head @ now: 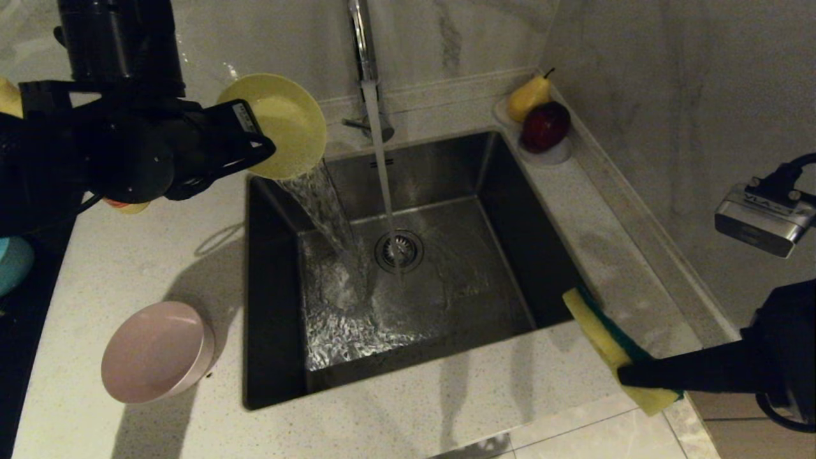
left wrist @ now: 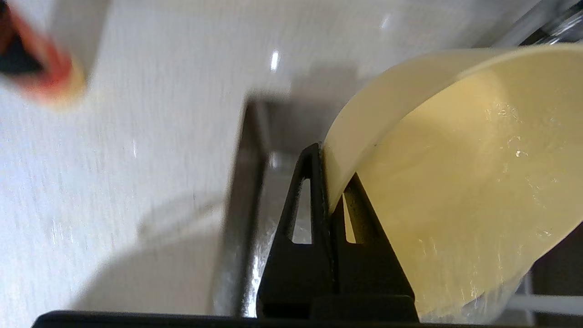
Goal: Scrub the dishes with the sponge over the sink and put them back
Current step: Wash the bowl
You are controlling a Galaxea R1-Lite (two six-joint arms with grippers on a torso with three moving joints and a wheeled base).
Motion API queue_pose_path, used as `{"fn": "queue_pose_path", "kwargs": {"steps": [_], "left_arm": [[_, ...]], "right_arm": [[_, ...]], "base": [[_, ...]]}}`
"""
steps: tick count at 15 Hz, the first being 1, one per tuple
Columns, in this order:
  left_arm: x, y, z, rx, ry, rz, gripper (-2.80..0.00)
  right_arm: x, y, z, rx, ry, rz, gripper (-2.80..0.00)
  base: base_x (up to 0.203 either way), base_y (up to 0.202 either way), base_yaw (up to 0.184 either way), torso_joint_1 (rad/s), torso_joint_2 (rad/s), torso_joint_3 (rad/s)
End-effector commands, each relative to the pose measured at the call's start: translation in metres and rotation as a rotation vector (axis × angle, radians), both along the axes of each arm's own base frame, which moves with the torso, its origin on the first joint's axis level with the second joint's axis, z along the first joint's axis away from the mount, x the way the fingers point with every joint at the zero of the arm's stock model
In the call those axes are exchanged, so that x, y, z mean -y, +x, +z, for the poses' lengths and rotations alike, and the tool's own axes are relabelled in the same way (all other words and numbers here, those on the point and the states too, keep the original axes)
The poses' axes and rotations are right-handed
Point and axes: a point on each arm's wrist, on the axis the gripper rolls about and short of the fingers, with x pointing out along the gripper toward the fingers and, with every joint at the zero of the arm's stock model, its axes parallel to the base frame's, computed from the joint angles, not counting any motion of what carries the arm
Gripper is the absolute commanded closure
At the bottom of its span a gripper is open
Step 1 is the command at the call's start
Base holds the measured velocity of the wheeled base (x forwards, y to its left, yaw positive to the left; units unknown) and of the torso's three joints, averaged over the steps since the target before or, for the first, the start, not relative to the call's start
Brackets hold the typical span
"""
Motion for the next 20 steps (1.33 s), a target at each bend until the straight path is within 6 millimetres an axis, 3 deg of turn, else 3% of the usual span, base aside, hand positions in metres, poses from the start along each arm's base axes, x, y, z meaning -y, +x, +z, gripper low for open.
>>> {"fn": "queue_pose_path", "kwargs": {"steps": [1,6,10,13,17,20], "left_arm": [[-0.003,-0.007,0.000,0.122,0.049,0.000,0.00],[-0.006,-0.017,-0.013,0.313,0.239,-0.049,0.00],[-0.009,-0.027,-0.005,0.460,0.278,-0.071,0.00],[-0.012,-0.037,-0.005,0.489,0.299,-0.104,0.00],[-0.023,-0.064,0.003,0.551,0.314,-0.167,0.00],[-0.026,-0.071,0.008,0.573,0.325,-0.159,0.00]], "right_arm": [[-0.002,0.002,-0.002,-0.013,-0.005,0.001,0.00],[-0.003,0.005,-0.003,-0.020,-0.011,0.000,0.00],[-0.002,0.002,-0.001,-0.013,-0.002,0.006,0.00],[-0.003,0.002,-0.001,-0.015,-0.001,0.009,0.00],[-0.002,0.001,-0.001,-0.016,0.001,0.010,0.00],[-0.002,0.000,-0.001,-0.016,0.002,0.014,0.00]], "base": [[0.000,0.000,0.000,0.000,0.00,0.000],[0.000,0.000,0.000,0.000,0.00,0.000],[0.000,0.000,0.000,0.000,0.00,0.000],[0.000,0.000,0.000,0.000,0.00,0.000],[0.000,0.000,0.000,0.000,0.00,0.000],[0.000,0.000,0.000,0.000,0.00,0.000]]}}
